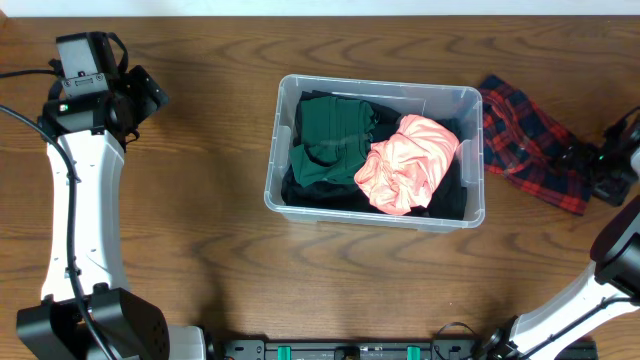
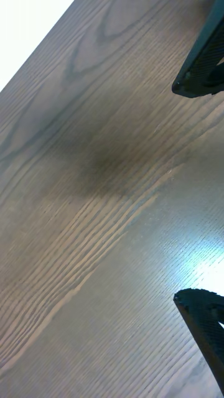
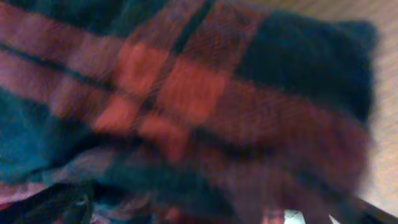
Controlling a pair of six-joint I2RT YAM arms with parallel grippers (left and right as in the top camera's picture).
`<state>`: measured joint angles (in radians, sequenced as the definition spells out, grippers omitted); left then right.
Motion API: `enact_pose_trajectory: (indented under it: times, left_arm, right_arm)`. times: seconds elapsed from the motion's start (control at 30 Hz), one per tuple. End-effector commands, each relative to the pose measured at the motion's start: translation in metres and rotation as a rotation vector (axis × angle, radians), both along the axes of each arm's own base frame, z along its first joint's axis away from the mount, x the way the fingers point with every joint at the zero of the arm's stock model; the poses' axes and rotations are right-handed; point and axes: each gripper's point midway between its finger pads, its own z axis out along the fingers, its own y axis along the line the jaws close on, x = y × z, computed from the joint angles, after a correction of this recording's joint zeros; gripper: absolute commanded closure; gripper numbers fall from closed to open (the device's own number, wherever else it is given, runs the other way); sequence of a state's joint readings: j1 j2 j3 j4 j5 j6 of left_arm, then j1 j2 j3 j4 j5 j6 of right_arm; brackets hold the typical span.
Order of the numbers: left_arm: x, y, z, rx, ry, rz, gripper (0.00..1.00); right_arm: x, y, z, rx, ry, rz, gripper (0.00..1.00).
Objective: Pack container
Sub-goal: 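Lower the right gripper onto the red plaid shirt and grasp it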
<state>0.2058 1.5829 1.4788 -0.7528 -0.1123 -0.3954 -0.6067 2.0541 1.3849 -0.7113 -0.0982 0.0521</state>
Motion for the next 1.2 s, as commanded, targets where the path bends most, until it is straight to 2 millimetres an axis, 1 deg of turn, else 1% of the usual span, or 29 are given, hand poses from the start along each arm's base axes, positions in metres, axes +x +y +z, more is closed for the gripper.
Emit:
enact_pose_trajectory:
  times: [0.0, 0.1, 0.2, 0.33, 0.4, 0.63, 0.77, 0.87, 0.97, 1.03, 1.13, 1.17]
  left_arm:
    - [0.0, 0.004, 0.003, 0.014, -0.003, 0.012, 0.02]
    - [0.0, 0.004, 0.003, 0.014, -0.003, 0.012, 0.02]
    - [0.0, 0.004, 0.003, 0.014, -0.003, 0.012, 0.02]
    - [0.0, 0.004, 0.003, 0.014, -0.003, 0.012, 0.02]
    - [0.0, 0.004, 0.003, 0.014, -0.003, 0.012, 0.02]
    - [0.0, 0.004, 0.003, 0.014, -0.003, 0.012, 0.02]
    - [0.0, 0.004, 0.003, 0.014, -0.003, 0.012, 0.02]
    - [0.0, 0.004, 0.003, 0.014, -0.003, 0.012, 0.02]
    - [0.0, 0.004, 0.003, 0.014, -0.003, 0.012, 0.02]
    - [0.0, 0.004, 0.003, 0.014, -0.003, 0.012, 0.02]
    - [0.0, 0.004, 0.003, 0.014, -0.003, 0.012, 0.02]
    - [0.0, 0.004, 0.003, 0.014, -0.003, 0.012, 0.02]
  right_arm:
    - [-0.016, 0.004, -0.013, 0.003, 0.021, -0.025, 0.01]
    - [-0.016, 0.012, -0.021, 0.028, 0.001, -0.018, 0.01]
    - [-0.014, 0.018, -0.024, 0.056, -0.022, -0.011, 0.01]
    - [-0.009, 0.023, -0.022, 0.088, -0.052, -0.003, 0.1]
    - [-0.006, 0.026, -0.022, 0.104, -0.065, 0.002, 0.17]
    - [0.002, 0.035, -0.018, 0.158, -0.114, 0.017, 0.32]
    - [0.008, 0.041, -0.015, 0.192, -0.15, 0.031, 0.44]
    - [0.009, 0.041, -0.014, 0.195, -0.153, 0.033, 0.58]
    - [0.009, 0.041, -0.014, 0.195, -0.153, 0.033, 0.58]
    - [0.009, 0.041, -0.014, 0.195, -0.153, 0.033, 0.62]
    - [0.009, 0.041, -0.014, 0.195, -0.153, 0.033, 0.73]
    - [0.009, 0.041, -0.014, 0.195, -0.153, 0.033, 0.83]
